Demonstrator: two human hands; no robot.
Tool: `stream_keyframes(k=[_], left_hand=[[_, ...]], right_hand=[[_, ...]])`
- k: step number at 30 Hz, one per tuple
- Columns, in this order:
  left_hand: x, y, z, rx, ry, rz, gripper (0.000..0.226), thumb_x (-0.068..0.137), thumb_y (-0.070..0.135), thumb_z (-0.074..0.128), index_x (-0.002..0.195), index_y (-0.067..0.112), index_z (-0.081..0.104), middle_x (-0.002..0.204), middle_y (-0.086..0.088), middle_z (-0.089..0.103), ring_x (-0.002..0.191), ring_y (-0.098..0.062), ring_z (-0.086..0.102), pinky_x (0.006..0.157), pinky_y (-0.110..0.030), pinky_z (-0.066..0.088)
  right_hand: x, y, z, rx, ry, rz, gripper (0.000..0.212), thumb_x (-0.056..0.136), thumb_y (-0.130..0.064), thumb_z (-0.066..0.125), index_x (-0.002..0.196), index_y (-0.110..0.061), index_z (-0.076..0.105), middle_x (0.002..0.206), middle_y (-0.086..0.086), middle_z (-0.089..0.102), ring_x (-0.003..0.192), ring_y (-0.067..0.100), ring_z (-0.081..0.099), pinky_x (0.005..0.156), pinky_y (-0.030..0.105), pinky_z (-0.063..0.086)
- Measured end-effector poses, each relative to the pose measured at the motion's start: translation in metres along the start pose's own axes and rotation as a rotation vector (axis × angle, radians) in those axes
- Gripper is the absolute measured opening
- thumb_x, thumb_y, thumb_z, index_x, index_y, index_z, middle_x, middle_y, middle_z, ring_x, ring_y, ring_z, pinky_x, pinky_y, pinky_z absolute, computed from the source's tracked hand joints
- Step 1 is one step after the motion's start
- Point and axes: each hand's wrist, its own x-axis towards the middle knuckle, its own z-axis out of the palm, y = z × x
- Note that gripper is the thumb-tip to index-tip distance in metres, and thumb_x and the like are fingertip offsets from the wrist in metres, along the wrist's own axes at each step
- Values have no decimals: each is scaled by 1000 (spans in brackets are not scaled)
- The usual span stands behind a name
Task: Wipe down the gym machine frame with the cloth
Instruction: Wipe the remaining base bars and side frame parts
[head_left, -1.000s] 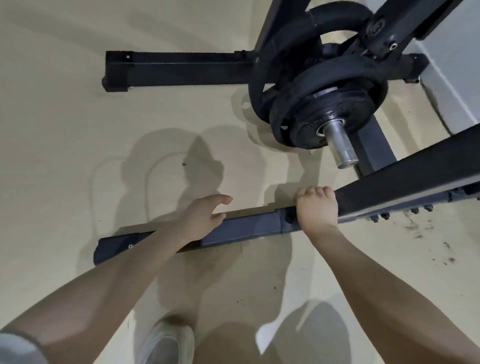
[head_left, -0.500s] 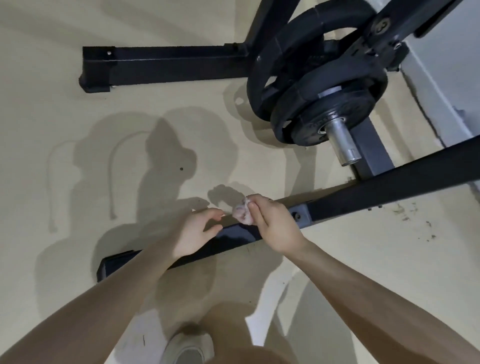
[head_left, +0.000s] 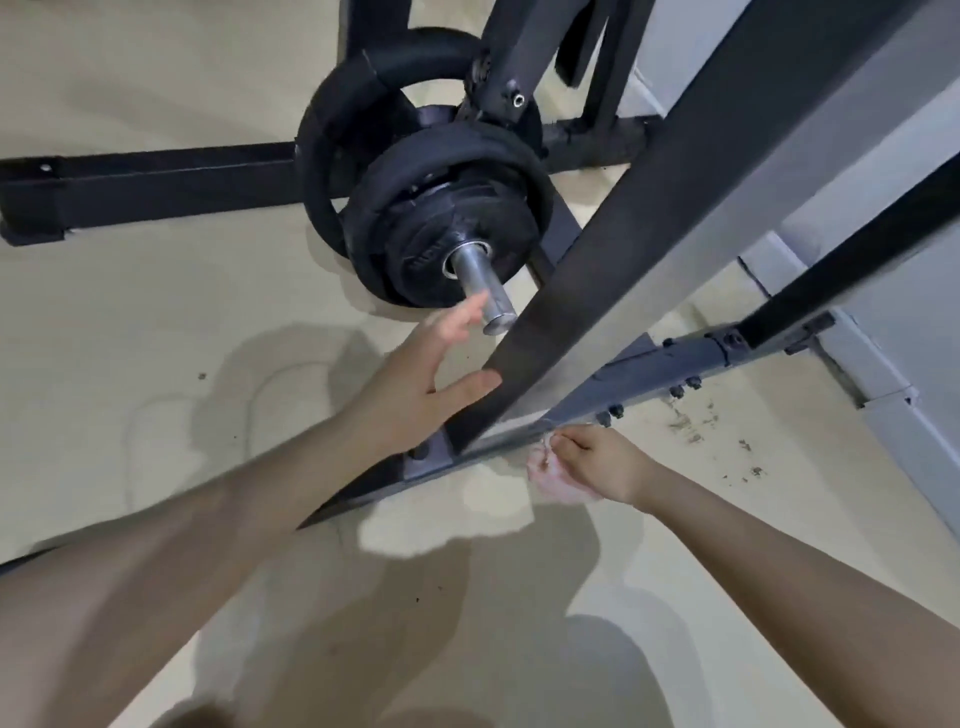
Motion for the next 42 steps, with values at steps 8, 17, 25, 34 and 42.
stream_keyframes(k=[8,17,25,34,42], left_hand=[[10,45,68,3,394,-211,73,81,12,71,139,38,34,114,18,57,96,8,54,82,-9,46],[12,58,71,62,428,-351,68,82,21,66,133,53,36,117,29,58,115,10,51,89,-9,42],[15,86,72,37,454,-507,66,83,18,69,138,42,39,128,28,53,125,-2,46,92,-14,36],[39,245,42,29,681,74,79,76,35,65,135,56,16,153,12,27,137,-5,32,110,-30,33],[70,332,23,-10,705,153,66,91,17,57,147,33,26,143,14,43,132,-7,40,110,-40,35]], right_hand=[[40,43,-9,776,275,87,17,100,-29,44,96,-14,50,83,2,58,72,16,55,72,30,49],[22,-5,-10,1424,25,-151,22,103,-13,34,89,-17,51,54,0,36,54,17,33,66,28,34],[-53,-32,-108,1461,22,-663,15,102,-12,39,89,-11,46,68,1,37,69,12,39,86,28,35],[-99,-85,-211,1381,185,-917,12,96,-24,49,106,-28,54,98,-10,61,94,5,57,91,27,48],[-132,-99,-230,1204,195,-890,22,106,-22,29,104,-23,51,113,-8,50,111,3,56,103,28,42]])
